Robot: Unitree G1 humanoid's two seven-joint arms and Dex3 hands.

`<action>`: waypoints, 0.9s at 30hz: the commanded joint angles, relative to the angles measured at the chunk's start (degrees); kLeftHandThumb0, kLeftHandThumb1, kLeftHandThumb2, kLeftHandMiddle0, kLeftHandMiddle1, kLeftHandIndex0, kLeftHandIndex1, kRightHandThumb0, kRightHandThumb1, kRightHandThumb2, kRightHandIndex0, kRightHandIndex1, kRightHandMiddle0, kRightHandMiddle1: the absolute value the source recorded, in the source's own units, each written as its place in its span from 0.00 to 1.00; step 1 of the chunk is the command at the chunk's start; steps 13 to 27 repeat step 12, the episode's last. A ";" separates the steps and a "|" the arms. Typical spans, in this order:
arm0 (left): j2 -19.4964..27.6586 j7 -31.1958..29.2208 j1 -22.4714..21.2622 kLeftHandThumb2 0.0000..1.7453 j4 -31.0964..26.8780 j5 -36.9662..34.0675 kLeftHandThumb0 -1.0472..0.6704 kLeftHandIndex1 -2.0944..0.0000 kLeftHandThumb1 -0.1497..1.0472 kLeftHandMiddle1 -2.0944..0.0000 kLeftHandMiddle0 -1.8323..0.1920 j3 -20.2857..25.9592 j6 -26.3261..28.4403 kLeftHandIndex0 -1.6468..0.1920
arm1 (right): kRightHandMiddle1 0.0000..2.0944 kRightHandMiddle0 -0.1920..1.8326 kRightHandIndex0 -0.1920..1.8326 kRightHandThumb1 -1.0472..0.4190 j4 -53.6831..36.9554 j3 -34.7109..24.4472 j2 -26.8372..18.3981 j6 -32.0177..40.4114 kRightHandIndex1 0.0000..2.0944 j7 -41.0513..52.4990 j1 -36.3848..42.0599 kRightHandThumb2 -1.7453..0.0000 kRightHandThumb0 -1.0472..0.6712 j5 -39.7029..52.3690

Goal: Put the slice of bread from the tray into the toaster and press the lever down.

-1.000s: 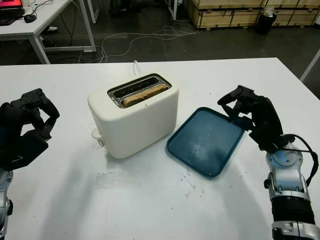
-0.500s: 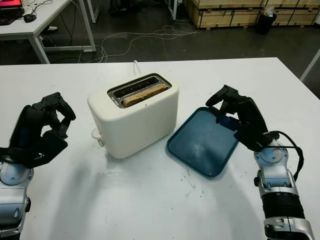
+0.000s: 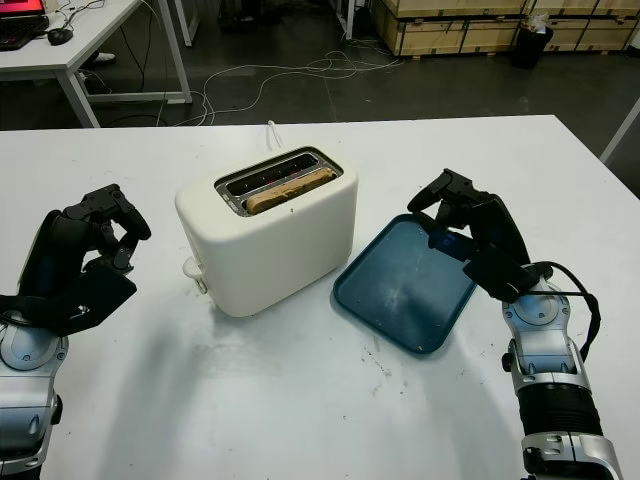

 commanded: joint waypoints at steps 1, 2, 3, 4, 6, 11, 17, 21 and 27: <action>0.34 0.00 -0.90 0.37 0.15 0.32 0.61 0.17 0.84 0.17 0.47 -0.09 0.01 0.58 | 0.83 0.33 0.47 0.09 0.29 -0.06 -0.33 0.57 0.83 -0.10 -1.30 0.76 0.39 -0.05; 0.38 0.09 -0.90 0.37 0.24 0.38 0.62 0.17 0.84 0.17 0.47 -0.08 -0.12 0.58 | 0.83 0.33 0.47 0.09 0.24 -0.06 -0.37 0.62 0.83 -0.11 -1.29 0.76 0.39 -0.10; 0.42 0.19 -0.89 0.37 0.32 0.43 0.62 0.17 0.84 0.17 0.47 -0.08 -0.30 0.58 | 0.83 0.32 0.46 0.09 0.17 -0.06 -0.41 0.66 0.83 -0.15 -1.28 0.76 0.39 -0.16; 0.40 0.35 -0.89 0.37 0.45 0.37 0.62 0.17 0.84 0.17 0.47 -0.05 -0.62 0.58 | 0.83 0.32 0.46 0.09 0.03 -0.03 -0.46 0.72 0.83 -0.30 -1.26 0.76 0.39 -0.36; 0.34 0.41 -0.86 0.37 0.41 0.33 0.61 0.17 0.84 0.17 0.47 -0.03 -0.68 0.58 | 0.83 0.32 0.46 0.09 0.05 -0.02 -0.49 0.42 0.83 -0.35 -1.27 0.76 0.40 -0.43; 0.22 0.46 -0.80 0.38 0.29 0.31 0.61 0.17 0.83 0.17 0.46 -0.11 -0.75 0.57 | 0.83 0.33 0.47 0.09 0.29 -0.21 -0.18 0.18 0.83 0.27 -1.34 0.76 0.40 0.53; 0.22 0.46 -0.82 0.39 0.38 0.19 0.62 0.17 0.83 0.17 0.46 -0.07 -0.89 0.57 | 0.83 0.33 0.47 0.09 0.22 -0.20 -0.19 0.25 0.83 0.24 -1.31 0.76 0.40 0.51; 0.22 0.46 -0.82 0.39 0.38 0.19 0.62 0.17 0.83 0.17 0.46 -0.07 -0.89 0.57 | 0.83 0.33 0.47 0.09 0.22 -0.20 -0.19 0.25 0.83 0.24 -1.31 0.76 0.40 0.51; 0.22 0.46 -0.82 0.39 0.38 0.19 0.62 0.17 0.83 0.17 0.46 -0.07 -0.89 0.57 | 0.83 0.33 0.47 0.09 0.22 -0.20 -0.19 0.25 0.83 0.24 -1.31 0.76 0.40 0.51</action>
